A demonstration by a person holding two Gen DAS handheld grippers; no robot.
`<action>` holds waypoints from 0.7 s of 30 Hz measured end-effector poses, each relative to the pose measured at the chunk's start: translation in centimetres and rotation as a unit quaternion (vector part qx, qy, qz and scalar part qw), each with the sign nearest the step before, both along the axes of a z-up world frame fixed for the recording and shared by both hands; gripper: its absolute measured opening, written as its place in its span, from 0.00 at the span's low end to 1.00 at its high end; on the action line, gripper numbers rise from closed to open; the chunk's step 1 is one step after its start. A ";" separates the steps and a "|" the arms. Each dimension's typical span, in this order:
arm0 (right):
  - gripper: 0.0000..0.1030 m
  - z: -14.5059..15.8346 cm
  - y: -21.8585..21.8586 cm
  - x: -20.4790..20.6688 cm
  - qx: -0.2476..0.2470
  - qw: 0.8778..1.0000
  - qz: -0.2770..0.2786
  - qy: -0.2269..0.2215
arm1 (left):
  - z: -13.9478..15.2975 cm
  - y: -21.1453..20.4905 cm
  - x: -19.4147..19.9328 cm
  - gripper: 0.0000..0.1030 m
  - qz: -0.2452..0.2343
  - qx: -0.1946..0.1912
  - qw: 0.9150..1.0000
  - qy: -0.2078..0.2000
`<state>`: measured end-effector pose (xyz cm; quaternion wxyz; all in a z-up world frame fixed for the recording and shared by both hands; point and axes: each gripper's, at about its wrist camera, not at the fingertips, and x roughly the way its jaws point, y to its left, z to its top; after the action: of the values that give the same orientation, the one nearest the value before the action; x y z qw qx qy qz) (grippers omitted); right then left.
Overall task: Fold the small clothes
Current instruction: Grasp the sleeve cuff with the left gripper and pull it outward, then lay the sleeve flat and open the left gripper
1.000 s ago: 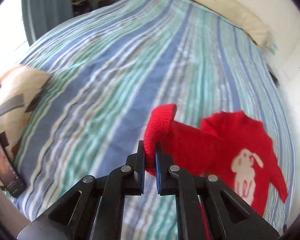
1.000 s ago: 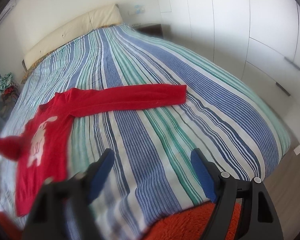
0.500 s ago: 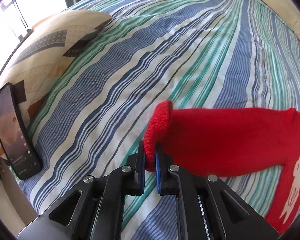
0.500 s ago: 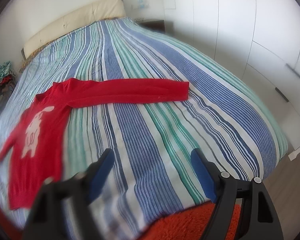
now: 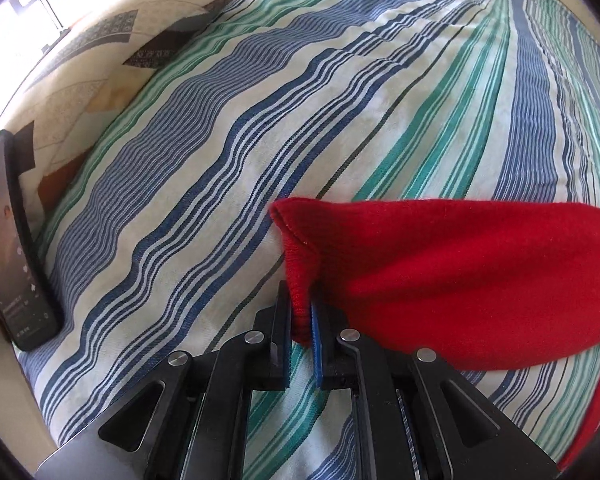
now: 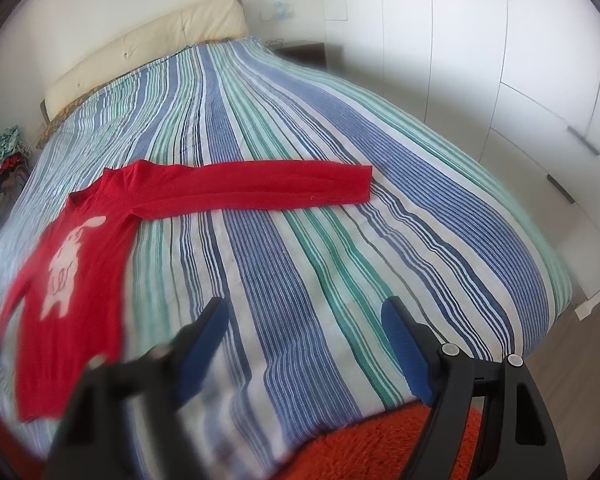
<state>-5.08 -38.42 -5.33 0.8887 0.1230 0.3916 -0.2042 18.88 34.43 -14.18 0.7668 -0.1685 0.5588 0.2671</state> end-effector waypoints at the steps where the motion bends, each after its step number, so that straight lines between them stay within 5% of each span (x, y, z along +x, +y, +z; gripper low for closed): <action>1: 0.76 0.0 -0.1 0.0 0.001 1.000 -0.001 -0.001 | -0.1 0.1 -0.1 0.07 0.002 -0.006 1.000 -0.002; 8: 0.76 0.0 -0.2 0.0 0.004 1.000 -0.003 -0.003 | -0.5 1.2 -0.2 0.10 0.001 -0.020 1.000 -0.013; 15: 0.76 0.0 -0.5 -0.4 0.015 1.000 -0.008 -0.014 | -0.2 4.8 -2.2 0.17 0.026 -0.113 0.991 -0.064; 18: 0.76 -0.1 -0.6 -0.3 0.021 1.000 -0.010 -0.014 | 1.0 4.1 -2.6 0.44 0.012 -0.093 0.995 -0.041; 20: 0.76 -0.1 -0.6 -0.3 0.021 1.000 -0.009 -0.015 | 1.9 3.2 -3.1 0.77 0.015 -0.061 0.998 -0.019; 21: 0.76 0.0 -0.5 -0.4 0.021 1.000 -0.008 -0.016 | 2.3 2.6 -3.5 0.79 0.019 -0.045 0.999 -0.012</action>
<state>-5.45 -38.95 -5.36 0.8904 0.1480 0.3805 -0.2013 15.35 37.06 -11.85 0.7597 -0.2163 0.5582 0.2539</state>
